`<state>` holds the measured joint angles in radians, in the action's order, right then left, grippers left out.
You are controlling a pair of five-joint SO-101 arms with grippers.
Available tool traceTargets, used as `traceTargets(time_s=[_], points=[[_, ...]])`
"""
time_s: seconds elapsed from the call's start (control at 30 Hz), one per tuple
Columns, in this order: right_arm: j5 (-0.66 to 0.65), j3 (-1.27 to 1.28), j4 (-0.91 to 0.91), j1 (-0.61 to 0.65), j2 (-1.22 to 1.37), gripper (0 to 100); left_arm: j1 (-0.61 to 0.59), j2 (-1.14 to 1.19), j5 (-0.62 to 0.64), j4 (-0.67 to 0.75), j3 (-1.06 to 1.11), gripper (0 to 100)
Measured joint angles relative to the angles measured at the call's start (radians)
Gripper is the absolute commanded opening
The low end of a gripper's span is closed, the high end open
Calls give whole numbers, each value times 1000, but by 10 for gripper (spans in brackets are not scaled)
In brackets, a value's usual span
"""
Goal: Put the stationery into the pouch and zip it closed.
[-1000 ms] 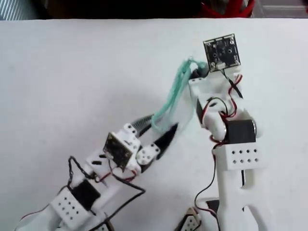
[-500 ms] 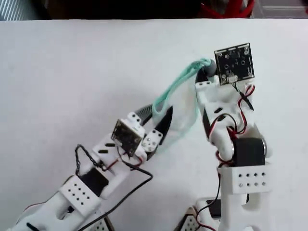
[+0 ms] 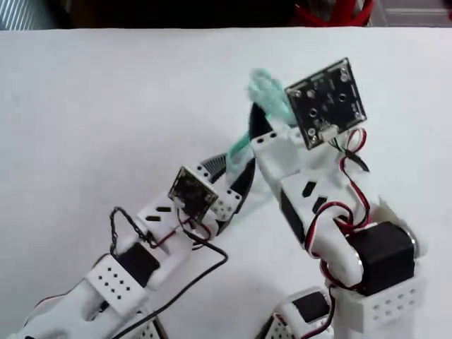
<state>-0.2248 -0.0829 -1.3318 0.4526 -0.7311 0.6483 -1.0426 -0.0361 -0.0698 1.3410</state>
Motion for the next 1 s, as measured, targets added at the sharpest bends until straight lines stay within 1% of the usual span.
traceTargets(time_s=[0.2, 0.27, 0.33, 0.43, 0.5, 0.57, 0.6, 0.7, 0.77, 0.83, 0.93, 1.0], points=[[2, -230, -147, 18, 143, 18, 0, 0, 0, -6, 0, 24], [2, -267, -180, -12, 161, 18, 0, 0, 0, -25, -3, 24], [-5, -279, -189, -71, 173, 18, 0, 0, 0, -32, -6, 24], [-37, -285, -189, -164, 181, 29, 0, 0, 0, -35, -9, 24], [-40, -279, -189, -215, 181, 85, 0, 0, 0, -35, -9, 24], [-40, -233, -169, -229, 180, 143, 0, 0, 0, -35, -9, 24], [-40, -198, -144, -230, 180, 157, 0, 0, 0, -35, -9, 24], [-40, -72, -54, -255, 183, 159, 0, 0, 0, -35, -9, 24], [-40, -12, -29, -304, 184, 162, 0, 0, 0, -37, -9, 24], [-40, 5, -38, -381, 184, 162, 0, 0, 0, -38, -9, 24], [-43, 31, -123, -548, 157, 160, 0, 0, -3, -38, -9, 24], [-68, 48, -176, -647, 127, 159, 0, 0, -15, -38, -9, 24]])
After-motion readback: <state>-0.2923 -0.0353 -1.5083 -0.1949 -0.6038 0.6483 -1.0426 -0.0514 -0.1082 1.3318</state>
